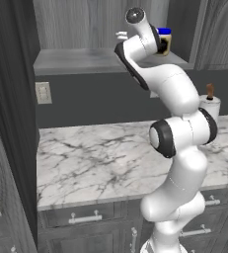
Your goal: Collect the turmeric, mayonnaise, and shaker from the cabinet and place them next to the stove.
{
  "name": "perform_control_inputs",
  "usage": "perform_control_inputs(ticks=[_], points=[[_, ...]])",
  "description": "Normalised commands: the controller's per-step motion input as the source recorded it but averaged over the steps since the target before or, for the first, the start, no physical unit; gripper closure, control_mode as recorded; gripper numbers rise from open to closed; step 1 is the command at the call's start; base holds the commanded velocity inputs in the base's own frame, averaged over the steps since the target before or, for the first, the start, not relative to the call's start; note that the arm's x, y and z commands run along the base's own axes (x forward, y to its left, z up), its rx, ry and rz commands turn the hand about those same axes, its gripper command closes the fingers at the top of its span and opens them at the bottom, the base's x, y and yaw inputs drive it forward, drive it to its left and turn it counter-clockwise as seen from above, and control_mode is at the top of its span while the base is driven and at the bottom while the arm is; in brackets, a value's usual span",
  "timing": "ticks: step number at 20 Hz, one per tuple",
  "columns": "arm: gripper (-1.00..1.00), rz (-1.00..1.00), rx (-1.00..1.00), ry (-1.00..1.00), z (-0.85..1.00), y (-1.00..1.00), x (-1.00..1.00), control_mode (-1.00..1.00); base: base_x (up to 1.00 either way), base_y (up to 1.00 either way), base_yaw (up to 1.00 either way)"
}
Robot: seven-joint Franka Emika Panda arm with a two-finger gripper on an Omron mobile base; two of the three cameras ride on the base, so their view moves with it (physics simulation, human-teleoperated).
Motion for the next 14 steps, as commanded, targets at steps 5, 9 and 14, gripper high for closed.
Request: perform_control_inputs(ticks=[5, 9, 14], points=[[1.00, 0.00, 0.00, -0.09, -0.10, -0.01, -0.76, -1.00, 0.00, 0.00, 0.00], [1.00, 0.02, 0.00, -0.09, 0.00, 0.00, -0.98, -1.00, 0.00, 0.00, 0.00], [1.00, 0.08, 0.00, -0.03, 0.00, 0.00, -1.00, -1.00, 0.00, 0.00, 0.00]])
